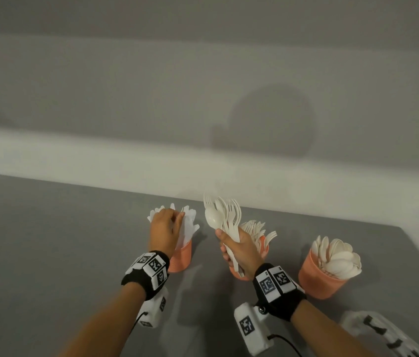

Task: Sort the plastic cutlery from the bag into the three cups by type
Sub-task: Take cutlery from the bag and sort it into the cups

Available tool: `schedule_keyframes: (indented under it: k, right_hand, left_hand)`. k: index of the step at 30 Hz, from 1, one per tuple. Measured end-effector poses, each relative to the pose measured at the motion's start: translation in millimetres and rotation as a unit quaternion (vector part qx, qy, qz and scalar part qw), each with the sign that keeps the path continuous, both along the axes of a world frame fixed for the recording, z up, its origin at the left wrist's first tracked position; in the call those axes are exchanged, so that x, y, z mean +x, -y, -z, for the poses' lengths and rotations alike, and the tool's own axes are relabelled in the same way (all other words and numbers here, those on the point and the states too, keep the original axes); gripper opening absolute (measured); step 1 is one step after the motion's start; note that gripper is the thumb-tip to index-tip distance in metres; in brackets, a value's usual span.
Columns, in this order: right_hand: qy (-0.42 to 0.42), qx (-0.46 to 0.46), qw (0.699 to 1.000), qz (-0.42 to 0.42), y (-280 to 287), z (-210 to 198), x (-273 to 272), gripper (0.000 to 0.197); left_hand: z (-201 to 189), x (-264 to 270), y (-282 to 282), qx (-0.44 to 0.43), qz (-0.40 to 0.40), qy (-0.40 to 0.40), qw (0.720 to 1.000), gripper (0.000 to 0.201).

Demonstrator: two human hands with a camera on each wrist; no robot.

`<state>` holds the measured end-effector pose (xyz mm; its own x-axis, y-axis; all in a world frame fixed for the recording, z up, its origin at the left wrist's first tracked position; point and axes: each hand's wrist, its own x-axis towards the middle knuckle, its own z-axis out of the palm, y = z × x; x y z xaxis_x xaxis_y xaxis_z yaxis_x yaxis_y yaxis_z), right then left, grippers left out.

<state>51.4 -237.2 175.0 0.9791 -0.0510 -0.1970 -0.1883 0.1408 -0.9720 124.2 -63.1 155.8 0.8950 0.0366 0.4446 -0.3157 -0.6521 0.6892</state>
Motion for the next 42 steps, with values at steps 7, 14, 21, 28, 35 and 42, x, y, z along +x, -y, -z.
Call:
schedule_keyframes:
  k: [7, 14, 21, 28, 35, 42]
  right_hand:
    - [0.014, 0.004, 1.0, -0.002, -0.1, 0.8, -0.2, 0.016]
    - [0.022, 0.061, 0.998, 0.0, 2.7, -6.1, -4.8, 0.01]
    - [0.014, 0.073, 0.997, 0.004, 6.6, -11.6, -12.0, 0.013]
    - [-0.002, 0.029, 0.998, -0.056, 17.1, -11.6, -30.8, 0.016]
    - [-0.033, 0.081, 0.995, -0.045, 33.6, -12.9, -35.4, 0.022]
    - [-0.022, 0.07, 0.997, -0.027, 41.3, -19.1, -39.9, 0.018]
  left_hand:
    - [-9.4, -5.9, 1.0, 0.262, -0.034, -0.009, 0.964, 0.054]
    - [-45.9, -26.4, 30.1, -0.064, 0.031, 0.019, 0.997, 0.025]
    - [-41.6, -48.0, 69.4, -0.298, 0.122, -0.242, 0.915, 0.028]
    - [-57.2, -43.7, 79.0, -0.361, 0.144, -0.323, 0.863, 0.034]
    - [-85.1, -27.7, 75.9, -0.351, 0.116, -0.208, 0.906, 0.035]
    - [-122.4, -23.2, 63.2, -0.442, 0.084, -0.092, 0.888, 0.024]
